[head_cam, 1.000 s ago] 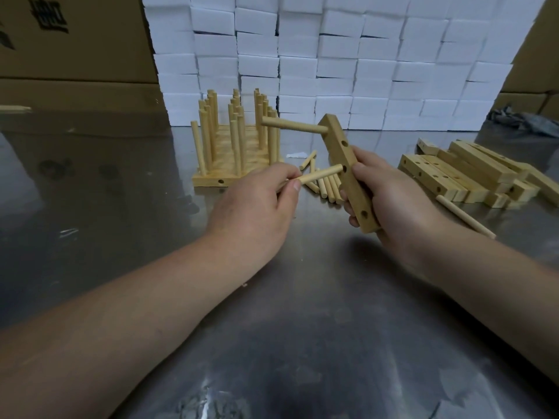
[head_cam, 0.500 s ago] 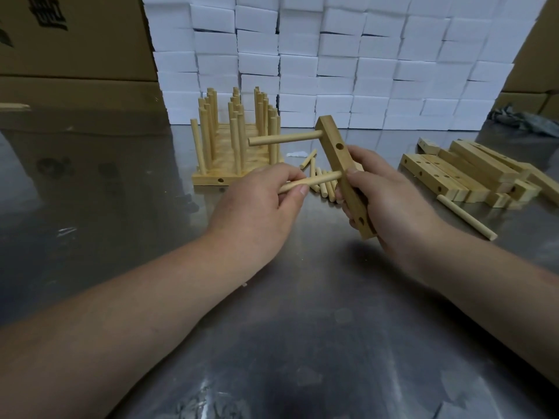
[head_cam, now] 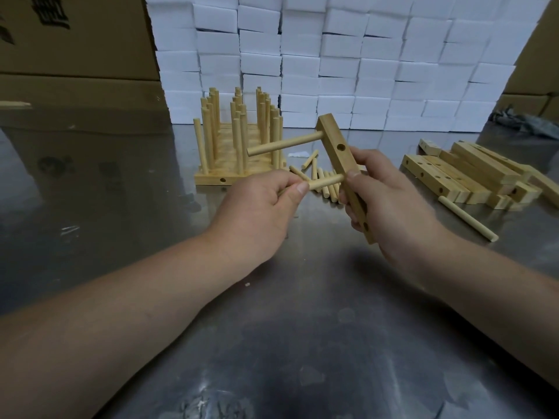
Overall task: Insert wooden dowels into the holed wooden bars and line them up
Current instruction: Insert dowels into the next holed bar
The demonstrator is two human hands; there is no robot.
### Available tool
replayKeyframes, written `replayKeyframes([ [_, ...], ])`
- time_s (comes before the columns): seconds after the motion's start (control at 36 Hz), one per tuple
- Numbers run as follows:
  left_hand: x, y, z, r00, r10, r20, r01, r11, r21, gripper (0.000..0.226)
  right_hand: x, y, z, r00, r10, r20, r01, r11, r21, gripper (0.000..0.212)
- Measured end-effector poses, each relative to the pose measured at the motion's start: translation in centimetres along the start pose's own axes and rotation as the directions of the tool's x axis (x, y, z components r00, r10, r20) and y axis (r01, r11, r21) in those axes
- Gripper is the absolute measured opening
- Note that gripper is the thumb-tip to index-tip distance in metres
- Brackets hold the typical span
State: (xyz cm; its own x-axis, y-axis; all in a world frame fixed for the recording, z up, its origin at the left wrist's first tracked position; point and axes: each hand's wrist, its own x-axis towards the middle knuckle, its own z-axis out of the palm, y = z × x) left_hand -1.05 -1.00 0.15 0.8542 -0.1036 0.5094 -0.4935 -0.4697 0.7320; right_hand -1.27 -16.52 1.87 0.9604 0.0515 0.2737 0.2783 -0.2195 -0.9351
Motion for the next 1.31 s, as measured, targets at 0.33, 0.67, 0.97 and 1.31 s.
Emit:
replayKeyframes([
  [0.33,0.4,-0.8,0.3,0.980,-0.175,0.093,0.186,0.974,-0.130,0.031,0.0,0.3,0.1,0.999,-0.034,-0.017,0.034,0.999,0.003,0.031],
  [0.67,1.2,-1.2,1.9,0.978,-0.204,0.039,0.197,0.971,0.138,0.030,3.9,2.1,-3.4,0.894,0.263,-0.363,-0.187,0.955,0.232,0.022],
  [0.97,3.1,0.5,4.0,0.932,-0.022,0.361,-0.232,0.730,0.643,0.030,5.0,3.1,-3.6,0.897,0.289,-0.334,-0.197,0.939,0.283,0.017],
  [1.31,8.3,-0.1,7.3,0.928,-0.342,0.145,0.128,0.660,0.740,0.017,5.0,3.5,-3.5,0.919,0.229,-0.321,-0.143,0.952,0.270,0.020],
])
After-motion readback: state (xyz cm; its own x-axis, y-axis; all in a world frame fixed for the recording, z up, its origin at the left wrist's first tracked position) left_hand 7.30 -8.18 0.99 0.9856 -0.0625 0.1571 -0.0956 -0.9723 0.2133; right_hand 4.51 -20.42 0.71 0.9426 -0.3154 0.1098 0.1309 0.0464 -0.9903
